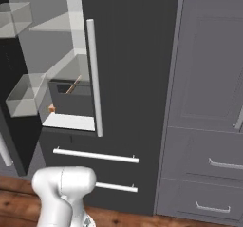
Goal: Retrieve the fish from the fridge and place it on the saucepan with marinade on the stove.
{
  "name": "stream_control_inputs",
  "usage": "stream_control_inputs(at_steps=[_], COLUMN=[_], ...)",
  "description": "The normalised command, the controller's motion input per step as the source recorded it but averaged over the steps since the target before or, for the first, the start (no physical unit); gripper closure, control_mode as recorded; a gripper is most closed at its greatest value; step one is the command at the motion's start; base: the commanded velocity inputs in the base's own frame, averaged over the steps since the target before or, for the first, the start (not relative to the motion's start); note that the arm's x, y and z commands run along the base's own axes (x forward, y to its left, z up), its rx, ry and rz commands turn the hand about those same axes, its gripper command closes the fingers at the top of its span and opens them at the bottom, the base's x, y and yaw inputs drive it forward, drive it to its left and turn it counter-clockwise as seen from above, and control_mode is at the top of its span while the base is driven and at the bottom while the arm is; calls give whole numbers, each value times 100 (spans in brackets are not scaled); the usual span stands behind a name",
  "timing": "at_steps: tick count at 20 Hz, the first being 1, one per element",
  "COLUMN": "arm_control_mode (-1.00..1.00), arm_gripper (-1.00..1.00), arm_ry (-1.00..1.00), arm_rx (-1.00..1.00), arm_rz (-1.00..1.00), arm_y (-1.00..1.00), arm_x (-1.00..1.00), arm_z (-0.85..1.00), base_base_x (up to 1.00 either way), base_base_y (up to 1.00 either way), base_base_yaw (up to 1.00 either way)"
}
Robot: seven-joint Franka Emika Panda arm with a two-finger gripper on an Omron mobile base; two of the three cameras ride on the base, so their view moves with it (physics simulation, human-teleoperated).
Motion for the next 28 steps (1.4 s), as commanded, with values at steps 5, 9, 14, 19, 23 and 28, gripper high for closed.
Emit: stream_control_inputs(at_steps=[5,9,14,19,23,28], arm_control_mode=[-100,-100,-100,-100,-100,-100], arm_gripper=[-100,-100,-100,-100,-100,-100], arm_ry=[-11,-9,-8,-7,-3,-3], arm_rx=[23,24,25,23,5,0], arm_rz=[20,22,22,26,25,14], arm_y=[-100,-100,-100,-97,-53,-12], arm_x=[-76,-50,-25,-4,19,44], arm_z=[53,54,59,39,-2,-11], base_base_x=[0,0,0,0,0,0], base_base_y=[0,0,0,0,0,0], base_base_yaw=[0,0,0,0,0,0])
